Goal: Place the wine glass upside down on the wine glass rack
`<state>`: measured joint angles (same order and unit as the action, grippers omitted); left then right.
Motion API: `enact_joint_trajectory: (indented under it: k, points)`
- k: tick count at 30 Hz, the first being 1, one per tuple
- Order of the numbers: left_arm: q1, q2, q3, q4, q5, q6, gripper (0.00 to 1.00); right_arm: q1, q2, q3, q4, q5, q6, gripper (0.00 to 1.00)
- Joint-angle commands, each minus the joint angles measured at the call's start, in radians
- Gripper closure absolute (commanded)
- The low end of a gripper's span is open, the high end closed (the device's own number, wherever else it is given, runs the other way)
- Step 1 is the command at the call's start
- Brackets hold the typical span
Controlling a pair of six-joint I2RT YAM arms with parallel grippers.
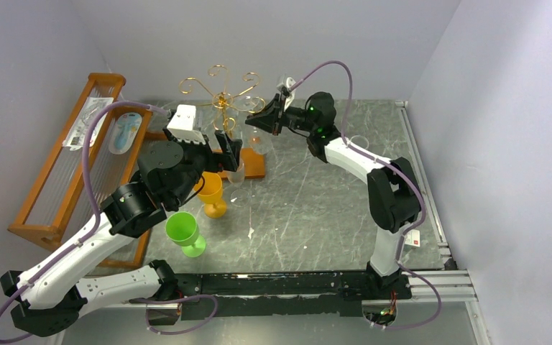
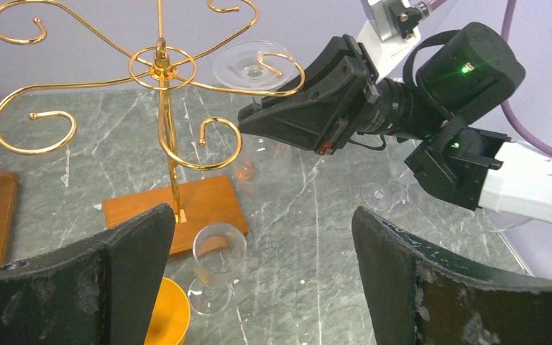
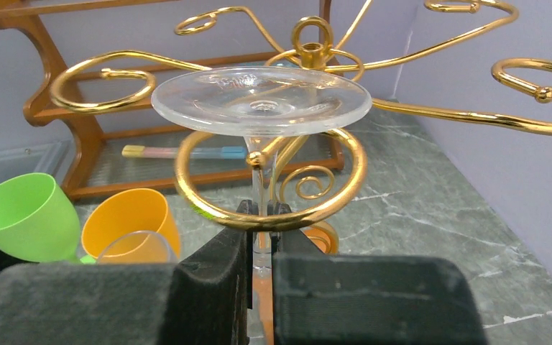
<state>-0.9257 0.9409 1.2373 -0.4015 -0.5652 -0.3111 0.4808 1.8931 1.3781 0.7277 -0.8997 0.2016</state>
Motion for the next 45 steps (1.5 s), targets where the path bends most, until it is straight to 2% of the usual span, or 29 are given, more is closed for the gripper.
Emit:
enact_joint_trajectory:
  k: [1,10,16,25,33,45]
  points:
    - [-0.002,-0.002,0.031,-0.017,-0.020,-0.006,0.03,-0.002,-0.081,-0.047,0.064,0.015,-0.005,1.00]
    - [-0.002,-0.012,0.024,-0.017,-0.011,-0.013,0.03,-0.002,-0.141,-0.100,0.085,0.076,-0.012,1.00]
    - [-0.002,-0.019,0.022,-0.020,-0.007,-0.017,0.03,-0.002,-0.173,-0.143,0.100,0.172,-0.020,1.00]
    - [-0.002,-0.031,0.016,-0.026,-0.001,-0.017,0.03,-0.001,-0.150,-0.119,0.055,0.291,-0.009,1.00]
    - [-0.002,-0.037,0.015,-0.040,0.004,-0.017,0.03,-0.001,-0.114,-0.081,0.012,0.266,-0.015,0.98]
    - [-0.002,-0.030,0.018,-0.040,-0.001,-0.001,0.03,0.005,-0.089,-0.049,-0.074,0.242,-0.035,0.87]
